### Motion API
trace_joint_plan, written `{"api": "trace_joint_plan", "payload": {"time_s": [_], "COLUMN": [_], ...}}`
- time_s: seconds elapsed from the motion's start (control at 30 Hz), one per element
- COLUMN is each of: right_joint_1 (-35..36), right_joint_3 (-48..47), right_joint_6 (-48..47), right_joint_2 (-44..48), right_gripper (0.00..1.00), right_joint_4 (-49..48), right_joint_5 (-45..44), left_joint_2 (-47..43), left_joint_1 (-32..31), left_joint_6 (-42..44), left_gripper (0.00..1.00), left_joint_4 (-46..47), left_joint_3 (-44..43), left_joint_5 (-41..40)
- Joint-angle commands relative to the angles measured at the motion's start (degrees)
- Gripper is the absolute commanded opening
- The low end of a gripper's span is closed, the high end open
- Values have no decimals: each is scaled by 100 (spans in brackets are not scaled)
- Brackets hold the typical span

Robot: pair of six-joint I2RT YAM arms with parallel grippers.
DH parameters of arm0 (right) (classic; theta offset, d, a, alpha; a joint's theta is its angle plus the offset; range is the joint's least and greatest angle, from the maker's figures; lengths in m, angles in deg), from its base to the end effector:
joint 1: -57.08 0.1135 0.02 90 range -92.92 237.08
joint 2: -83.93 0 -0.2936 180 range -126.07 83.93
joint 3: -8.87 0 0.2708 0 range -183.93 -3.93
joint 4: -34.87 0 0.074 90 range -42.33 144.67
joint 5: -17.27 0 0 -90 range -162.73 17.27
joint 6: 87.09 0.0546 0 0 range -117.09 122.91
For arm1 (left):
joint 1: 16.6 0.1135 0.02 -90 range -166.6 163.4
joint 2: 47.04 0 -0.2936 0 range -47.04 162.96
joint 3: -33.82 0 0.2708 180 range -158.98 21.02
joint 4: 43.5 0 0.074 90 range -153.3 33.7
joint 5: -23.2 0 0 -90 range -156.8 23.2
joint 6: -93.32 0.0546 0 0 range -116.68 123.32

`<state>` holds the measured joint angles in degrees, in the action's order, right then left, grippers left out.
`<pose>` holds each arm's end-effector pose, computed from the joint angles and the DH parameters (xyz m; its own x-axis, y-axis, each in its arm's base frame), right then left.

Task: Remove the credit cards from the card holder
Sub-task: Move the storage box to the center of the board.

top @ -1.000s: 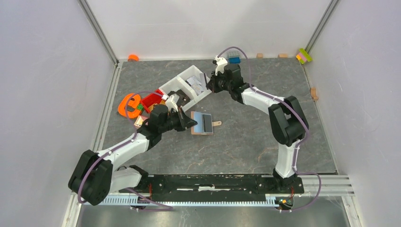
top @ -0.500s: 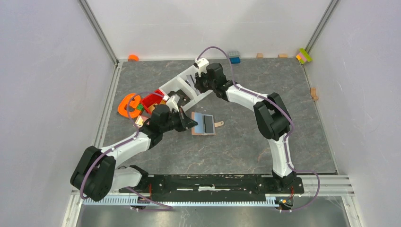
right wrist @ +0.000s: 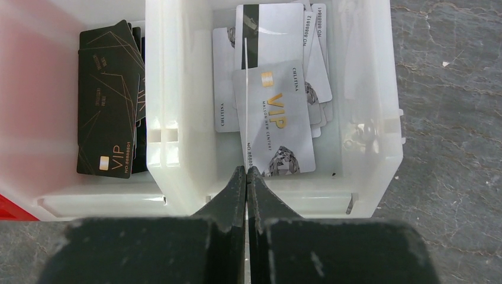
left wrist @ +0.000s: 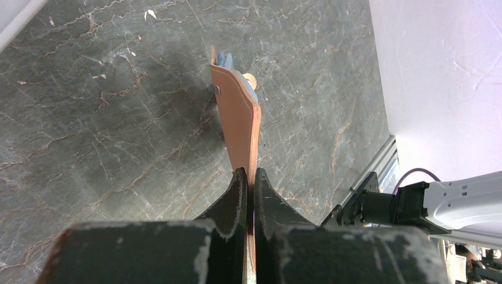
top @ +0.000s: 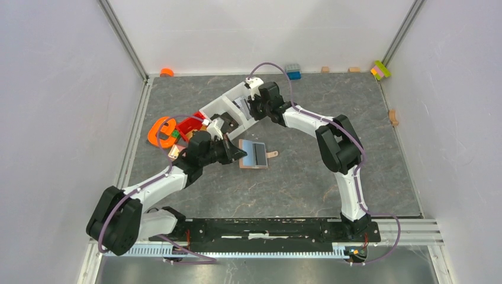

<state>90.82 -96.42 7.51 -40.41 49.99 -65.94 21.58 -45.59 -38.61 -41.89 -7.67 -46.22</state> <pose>0.4518 0.3096 0.1955 -0.5163 -0.2491 -0.8194 -0.5934 0.7939 0.1325 0.2241 -0.1461 0.2095 -0.7690 -0.2891 -0.5702 0.2922 0.6344 -0.7157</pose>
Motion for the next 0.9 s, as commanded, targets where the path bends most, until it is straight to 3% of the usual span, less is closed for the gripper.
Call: {"api": "trace_joint_plan", "payload": {"time_s": [0.0, 0.6, 0.87], "right_joint_1": [67, 98, 98], "right_joint_3": [-17, 255, 717], "right_joint_6": [-52, 107, 289], "right_joint_2": [36, 549, 900], "right_gripper": [0, 0, 0], "right_joint_4": [296, 726, 169], "right_joint_5": [-145, -27, 479], "left_joint_2": [-282, -224, -323], "left_joint_1": [-1, -1, -1], "left_joint_6": [-8, 26, 42], "left_gripper": [2, 2, 2], "left_joint_4": [60, 30, -40], "left_joint_3": [-62, -75, -76], "left_joint_5": [-148, -203, -255]}}
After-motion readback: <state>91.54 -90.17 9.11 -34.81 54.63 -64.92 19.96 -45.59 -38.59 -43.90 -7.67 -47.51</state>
